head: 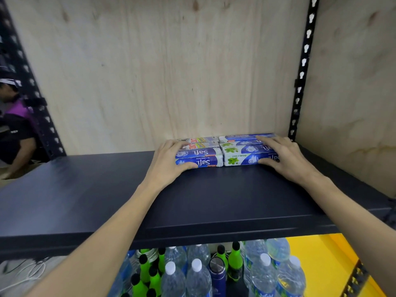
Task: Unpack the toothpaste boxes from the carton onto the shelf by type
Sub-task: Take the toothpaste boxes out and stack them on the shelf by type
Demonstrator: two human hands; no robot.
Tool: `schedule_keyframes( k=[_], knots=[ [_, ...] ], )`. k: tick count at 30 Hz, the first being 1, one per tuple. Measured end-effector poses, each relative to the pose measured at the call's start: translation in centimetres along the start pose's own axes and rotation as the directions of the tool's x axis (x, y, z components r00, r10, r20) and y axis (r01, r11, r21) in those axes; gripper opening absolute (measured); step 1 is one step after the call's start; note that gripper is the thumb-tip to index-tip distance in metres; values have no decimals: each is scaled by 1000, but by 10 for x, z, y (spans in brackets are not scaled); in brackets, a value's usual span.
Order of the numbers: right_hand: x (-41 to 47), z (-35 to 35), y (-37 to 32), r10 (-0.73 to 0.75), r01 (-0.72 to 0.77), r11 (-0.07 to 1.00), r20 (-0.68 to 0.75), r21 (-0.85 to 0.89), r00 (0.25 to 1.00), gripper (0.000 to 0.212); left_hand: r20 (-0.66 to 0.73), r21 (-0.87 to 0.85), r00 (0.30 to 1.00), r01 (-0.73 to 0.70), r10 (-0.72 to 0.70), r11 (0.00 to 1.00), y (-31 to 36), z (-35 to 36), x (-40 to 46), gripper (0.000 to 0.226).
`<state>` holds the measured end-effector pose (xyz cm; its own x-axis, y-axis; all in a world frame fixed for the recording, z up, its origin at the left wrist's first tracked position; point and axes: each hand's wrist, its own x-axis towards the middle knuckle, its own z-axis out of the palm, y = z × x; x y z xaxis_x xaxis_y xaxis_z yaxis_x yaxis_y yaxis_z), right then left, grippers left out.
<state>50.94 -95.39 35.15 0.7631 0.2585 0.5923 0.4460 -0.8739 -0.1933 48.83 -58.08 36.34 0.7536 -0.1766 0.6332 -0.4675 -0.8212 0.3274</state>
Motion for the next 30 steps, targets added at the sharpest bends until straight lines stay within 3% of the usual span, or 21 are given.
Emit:
schedule_keyframes(
  k=[8,11,14,16,18,21,24,27,30],
  knots=[
    [-32,-16,-54,38,-39,999,-22,-29,999,80,-109,168,991,-60,79,984,27,-18,-33,70],
    [-61,-31,-106,97,-83,982,-79,171,992,75,-142,187,983,-90,118,978,50,-35,-59,57],
    [-116,-40,-185,201,-64,828,-189,556,961,62,-273,94,948,-142,163,985,76,-58,-99,37],
    [-158,-29,-235,104,49,853,-260,519,960,57,-419,-10,903,-112,97,994,91,-63,-141,34],
    [-196,3,-260,57,77,872,-257,483,965,55,-466,-6,883,-70,60,998,97,-51,-195,38],
    [-247,65,-273,129,-27,874,-177,485,976,55,-375,-18,926,33,-37,999,84,-19,-280,44],
    [-298,121,-274,219,-175,856,-34,486,975,57,-187,-55,947,256,-261,965,55,13,-355,50],
    [-346,172,-272,285,-309,860,120,407,951,61,3,38,891,453,-453,891,24,40,-419,56],
    [-391,215,-269,320,-416,860,323,295,891,62,191,205,825,497,-533,843,-7,61,-472,59]
  ],
)
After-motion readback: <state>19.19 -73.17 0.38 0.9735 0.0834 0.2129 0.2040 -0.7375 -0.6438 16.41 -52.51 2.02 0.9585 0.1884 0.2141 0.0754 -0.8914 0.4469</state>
